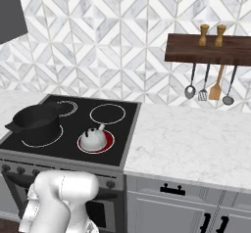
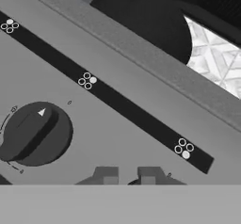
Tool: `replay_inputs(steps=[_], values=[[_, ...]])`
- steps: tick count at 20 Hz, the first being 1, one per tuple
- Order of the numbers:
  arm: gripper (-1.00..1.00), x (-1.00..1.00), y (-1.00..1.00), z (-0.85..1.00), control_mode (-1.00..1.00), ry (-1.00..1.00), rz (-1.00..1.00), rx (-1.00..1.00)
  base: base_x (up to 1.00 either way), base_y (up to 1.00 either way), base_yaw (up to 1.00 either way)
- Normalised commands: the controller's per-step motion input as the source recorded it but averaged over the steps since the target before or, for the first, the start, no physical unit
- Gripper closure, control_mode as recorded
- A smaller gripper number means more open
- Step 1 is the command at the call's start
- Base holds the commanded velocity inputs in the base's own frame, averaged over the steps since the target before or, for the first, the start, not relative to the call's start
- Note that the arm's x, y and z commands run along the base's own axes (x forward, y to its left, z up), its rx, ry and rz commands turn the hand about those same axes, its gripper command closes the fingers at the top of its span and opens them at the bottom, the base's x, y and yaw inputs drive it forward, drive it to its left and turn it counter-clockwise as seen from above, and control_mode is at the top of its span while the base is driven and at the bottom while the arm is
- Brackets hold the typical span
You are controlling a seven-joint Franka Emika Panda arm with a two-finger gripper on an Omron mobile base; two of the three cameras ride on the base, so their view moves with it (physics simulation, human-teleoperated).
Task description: Pick the kettle from the counter and place it on a stove burner. Then turn the burner on.
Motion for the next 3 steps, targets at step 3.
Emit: replay_inputs(steps=[3], values=[[1.00,0.00,0.00,0.00,-1.00,0.00,0.00,0.00,0.00,0.00,0.00]])
